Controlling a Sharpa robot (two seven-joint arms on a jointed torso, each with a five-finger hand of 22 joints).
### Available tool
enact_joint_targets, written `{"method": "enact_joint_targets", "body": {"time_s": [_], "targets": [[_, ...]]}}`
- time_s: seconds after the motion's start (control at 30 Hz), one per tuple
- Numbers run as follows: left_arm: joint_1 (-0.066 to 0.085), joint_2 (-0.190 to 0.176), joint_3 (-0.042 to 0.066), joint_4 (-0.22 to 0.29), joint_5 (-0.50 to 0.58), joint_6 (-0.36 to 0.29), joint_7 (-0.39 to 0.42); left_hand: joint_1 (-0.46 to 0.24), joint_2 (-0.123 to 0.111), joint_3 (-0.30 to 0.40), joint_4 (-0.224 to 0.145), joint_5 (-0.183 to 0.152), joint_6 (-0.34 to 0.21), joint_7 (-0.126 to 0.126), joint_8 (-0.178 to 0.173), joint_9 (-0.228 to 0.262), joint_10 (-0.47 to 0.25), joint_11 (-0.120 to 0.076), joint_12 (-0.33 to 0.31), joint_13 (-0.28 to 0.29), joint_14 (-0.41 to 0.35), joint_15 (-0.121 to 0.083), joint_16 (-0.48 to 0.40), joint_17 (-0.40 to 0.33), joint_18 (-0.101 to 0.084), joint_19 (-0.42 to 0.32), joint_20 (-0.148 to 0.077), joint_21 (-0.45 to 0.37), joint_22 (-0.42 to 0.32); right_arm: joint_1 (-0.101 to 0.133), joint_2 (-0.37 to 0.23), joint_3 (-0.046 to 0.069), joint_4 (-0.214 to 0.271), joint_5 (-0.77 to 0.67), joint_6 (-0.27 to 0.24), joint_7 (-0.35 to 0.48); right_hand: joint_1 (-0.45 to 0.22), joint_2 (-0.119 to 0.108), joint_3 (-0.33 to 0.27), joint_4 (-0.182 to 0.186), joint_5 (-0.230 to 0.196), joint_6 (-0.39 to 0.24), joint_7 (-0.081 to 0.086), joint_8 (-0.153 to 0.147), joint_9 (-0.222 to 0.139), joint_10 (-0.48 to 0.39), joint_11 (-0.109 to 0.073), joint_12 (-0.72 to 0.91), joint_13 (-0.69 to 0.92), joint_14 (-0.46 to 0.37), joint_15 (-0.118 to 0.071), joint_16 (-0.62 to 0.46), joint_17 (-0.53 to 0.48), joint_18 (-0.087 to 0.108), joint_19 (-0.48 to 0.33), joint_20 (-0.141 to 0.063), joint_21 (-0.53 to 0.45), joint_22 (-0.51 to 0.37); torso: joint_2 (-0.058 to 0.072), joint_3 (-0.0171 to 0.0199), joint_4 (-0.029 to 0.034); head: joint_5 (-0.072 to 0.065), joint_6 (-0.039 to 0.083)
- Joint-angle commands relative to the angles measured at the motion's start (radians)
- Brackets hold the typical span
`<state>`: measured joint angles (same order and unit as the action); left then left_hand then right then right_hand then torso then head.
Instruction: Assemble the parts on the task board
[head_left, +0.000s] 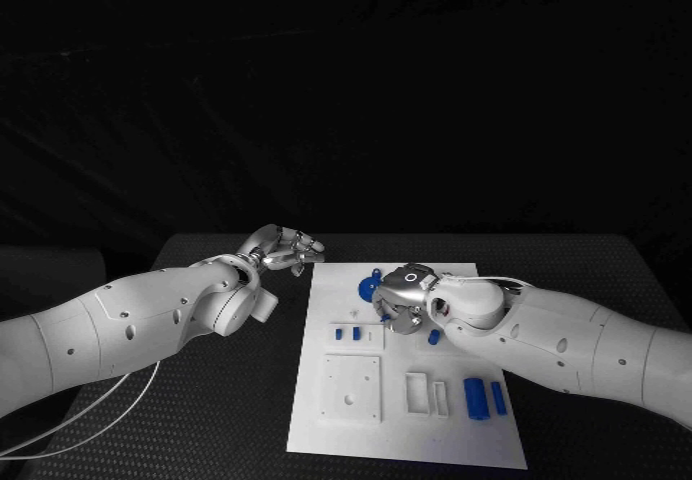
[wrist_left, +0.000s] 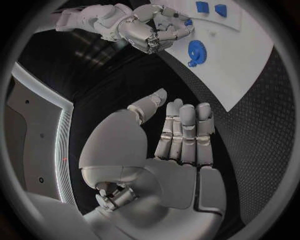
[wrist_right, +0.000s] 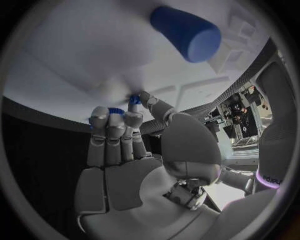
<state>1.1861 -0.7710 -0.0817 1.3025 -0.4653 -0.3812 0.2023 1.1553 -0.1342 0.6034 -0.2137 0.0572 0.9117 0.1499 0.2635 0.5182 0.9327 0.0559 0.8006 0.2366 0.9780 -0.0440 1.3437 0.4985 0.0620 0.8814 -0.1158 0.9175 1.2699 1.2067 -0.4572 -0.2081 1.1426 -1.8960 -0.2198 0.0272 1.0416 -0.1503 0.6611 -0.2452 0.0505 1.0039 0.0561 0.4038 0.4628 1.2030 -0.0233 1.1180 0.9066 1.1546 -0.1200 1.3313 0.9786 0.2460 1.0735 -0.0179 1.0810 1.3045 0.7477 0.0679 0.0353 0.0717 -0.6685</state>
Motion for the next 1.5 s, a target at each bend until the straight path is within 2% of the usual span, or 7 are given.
{"method": "enact_joint_targets", "body": {"time_s": [0.03,0.27,0.47,0.8,0.83,1.1,1.5], "targets": [[0.002,0.002,0.001,0.001,0.003,-0.007,0.004,0.005,0.008,0.001,0.007,-0.001,-0.017,0.009,-0.006,-0.001,0.013,0.003,-0.005,0.002,0.002,-0.006,-0.003,0.001,0.014,0.006,-0.032,-0.005,0.001,-0.004,-0.002,-0.003,0.001,0.007,-0.001,-0.010,-0.012,-0.007,-0.003,0.006,-0.002,0.030,0.027,-0.007,-0.004,0.000,-0.004,0.005,0.001,0.004,-0.003,0.004,-0.001,0.016,0.006,-0.002,0.002,-0.002,0.000,0.0001,-0.0005,0.001,0.001],[0.002,0.001,0.000,0.000,0.003,-0.007,0.003,0.005,0.008,0.001,0.008,-0.001,-0.019,0.010,-0.007,-0.001,0.012,0.003,-0.006,0.002,0.003,-0.005,-0.004,0.002,0.014,0.006,-0.032,-0.006,0.001,-0.004,-0.007,-0.003,0.001,0.033,-0.020,-0.011,-0.049,-0.085,-0.008,0.036,-0.002,-0.038,0.049,-0.054,-0.024,-0.010,0.016,-0.004,-0.002,-0.002,0.009,-0.006,-0.008,0.016,0.005,-0.008,-0.005,-0.009,0.000,0.0002,-0.0005,0.001,0.001],[0.002,0.001,0.000,0.000,0.003,-0.006,0.003,0.006,0.007,0.001,0.008,-0.001,-0.021,0.010,-0.007,-0.002,0.011,0.004,-0.007,0.002,0.003,-0.005,-0.004,0.002,0.014,0.006,-0.031,-0.006,0.001,-0.004,-0.014,-0.003,0.005,0.040,-0.024,-0.011,-0.046,-0.096,-0.008,0.039,-0.002,-0.062,0.059,-0.070,-0.031,-0.020,0.026,-0.005,-0.002,-0.008,0.018,-0.010,-0.010,0.016,0.001,-0.010,-0.009,-0.011,0.000,0.0002,-0.0009,0.000,0.003],[0.002,0.001,0.000,-0.002,0.003,-0.008,0.003,0.007,0.008,0.001,0.008,-0.001,-0.022,0.011,-0.008,-0.002,0.011,0.004,-0.007,0.002,0.003,-0.005,-0.004,0.003,0.014,0.006,-0.031,-0.007,0.001,-0.004,-0.021,-0.003,0.010,0.047,-0.011,0.001,-0.041,-0.094,-0.005,0.039,-0.002,-0.064,0.060,-0.071,-0.032,-0.022,0.027,-0.005,-0.001,-0.010,0.019,-0.011,-0.010,0.016,0.000,-0.011,-0.009,-0.012,0.001,0.0006,-0.0006,-0.001,0.003],[0.002,0.001,0.000,-0.003,0.003,-0.008,0.003,0.007,0.008,0.001,0.008,-0.001,-0.022,0.011,-0.008,-0.002,0.011,0.004,-0.007,0.002,0.003,-0.005,-0.004,0.003,0.014,0.006,-0.031,-0.007,0.001,-0.004,-0.023,-0.003,0.012,0.049,-0.009,0.004,-0.018,-0.083,0.016,0.035,-0.001,-0.060,0.060,-0.070,-0.032,-0.023,0.027,-0.005,-0.001,-0.010,0.019,-0.012,-0.010,0.016,-0.001,-0.013,-0.011,-0.013,0.001,0.0008,-0.0007,-0.001,0.002],[0.002,0.001,0.000,-0.005,0.003,-0.009,0.002,0.009,0.009,0.002,0.008,-0.001,-0.024,0.011,-0.008,-0.002,0.009,0.005,-0.009,0.003,0.003,-0.004,-0.005,0.003,0.015,0.007,-0.031,-0.007,0.002,-0.004,-0.026,-0.003,0.018,0.050,0.006,0.015,0.043,-0.069,0.099,0.027,0.005,-0.043,0.059,-0.069,-0.036,-0.025,0.027,-0.002,-0.001,-0.013,0.020,-0.012,-0.011,0.016,-0.005,-0.007,-0.011,-0.012,0.001,0.0001,-0.0007,-0.002,0.002],[0.002,0.001,0.000,-0.005,0.002,-0.010,0.000,0.013,0.011,0.003,0.008,0.000,-0.025,0.012,-0.008,-0.002,0.009,0.005,-0.009,0.004,0.004,-0.004,-0.005,0.004,0.015,0.007,-0.031,-0.008,0.002,-0.004,-0.025,-0.003,0.017,0.049,0.015,0.018,0.067,-0.040,0.141,0.010,0.005,-0.023,0.056,-0.066,-0.038,-0.025,0.024,0.000,-0.002,-0.014,0.019,-0.009,-0.009,0.016,-0.008,-0.001,-0.006,-0.008,0.001,-0.0002,-0.0004,-0.003,0.002]]}}
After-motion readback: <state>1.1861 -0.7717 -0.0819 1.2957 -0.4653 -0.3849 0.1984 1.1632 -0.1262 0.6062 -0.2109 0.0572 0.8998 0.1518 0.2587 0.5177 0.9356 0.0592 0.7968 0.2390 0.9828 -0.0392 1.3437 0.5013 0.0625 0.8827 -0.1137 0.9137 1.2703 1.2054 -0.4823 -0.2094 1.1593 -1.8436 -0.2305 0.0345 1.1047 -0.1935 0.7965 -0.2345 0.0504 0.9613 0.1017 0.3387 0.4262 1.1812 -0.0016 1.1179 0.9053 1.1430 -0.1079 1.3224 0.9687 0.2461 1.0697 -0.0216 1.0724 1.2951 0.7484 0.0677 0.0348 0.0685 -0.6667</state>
